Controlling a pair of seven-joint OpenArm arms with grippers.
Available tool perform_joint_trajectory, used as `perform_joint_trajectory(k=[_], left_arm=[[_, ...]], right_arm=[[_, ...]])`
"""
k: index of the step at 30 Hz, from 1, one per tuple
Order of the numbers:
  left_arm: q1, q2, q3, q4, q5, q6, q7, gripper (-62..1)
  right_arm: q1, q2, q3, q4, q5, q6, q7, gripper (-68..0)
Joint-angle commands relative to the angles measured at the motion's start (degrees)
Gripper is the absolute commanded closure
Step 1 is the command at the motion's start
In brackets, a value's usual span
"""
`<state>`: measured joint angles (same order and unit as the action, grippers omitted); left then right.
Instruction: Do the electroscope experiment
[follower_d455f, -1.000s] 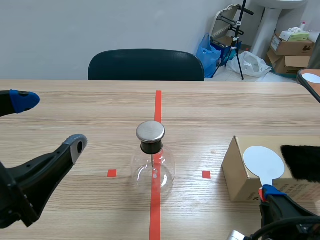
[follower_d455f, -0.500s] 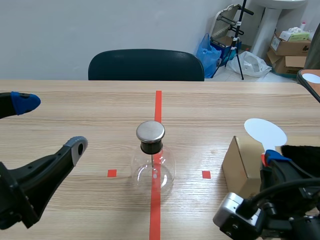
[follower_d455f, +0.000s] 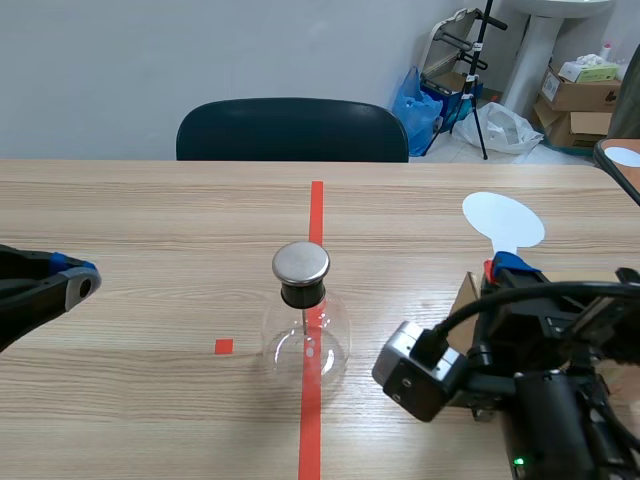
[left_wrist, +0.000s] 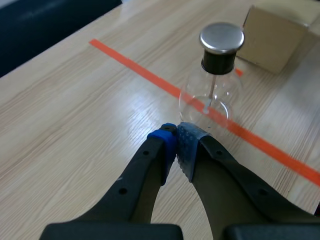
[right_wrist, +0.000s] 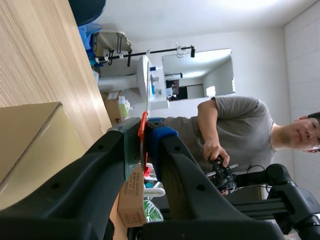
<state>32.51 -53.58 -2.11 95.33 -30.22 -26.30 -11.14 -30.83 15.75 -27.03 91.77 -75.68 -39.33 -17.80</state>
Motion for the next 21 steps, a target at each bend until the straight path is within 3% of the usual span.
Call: perform_joint_trajectory(k=[1,3,8,12,15,21], left_arm=[[-2.60,0.15,2.25,-3.48,-0.44,-1.22,-4.55,-2.8],[-5.90,-0.31,5.05,-8.92,0.20,-3.26,-9.62,-2.8],[-14.40,-0.20,15.08,-20.33,5.95,-9.33,-20.85,-2.8],[-20.61,2.01,24.11,-25.97,11.21,-9.46,-26.12,-2.8],[-25.24,4.85,30.29,-29.35,12.11,-9.44,-26.62,-2.8],[-33.81,12.00,38.12,-37.73,15.10,-7.52,-26.36,-2.8]], right_arm=[[1.36,0.87,-0.50,0.33,-0.72,-0.59,-0.79,-0.9],[2.47,1.09,-1.88,0.31,-1.16,0.44,-2.29,-0.9],[5.05,1.09,-4.70,0.28,-2.38,3.50,-4.61,-0.9],[7.08,1.09,-6.82,0.26,-2.58,6.64,-5.22,-0.9],[8.17,1.09,-8.13,0.04,-2.93,8.59,-5.09,-0.9],[8.92,1.07,-9.81,-1.86,-5.33,8.59,-3.23,-0.9]])
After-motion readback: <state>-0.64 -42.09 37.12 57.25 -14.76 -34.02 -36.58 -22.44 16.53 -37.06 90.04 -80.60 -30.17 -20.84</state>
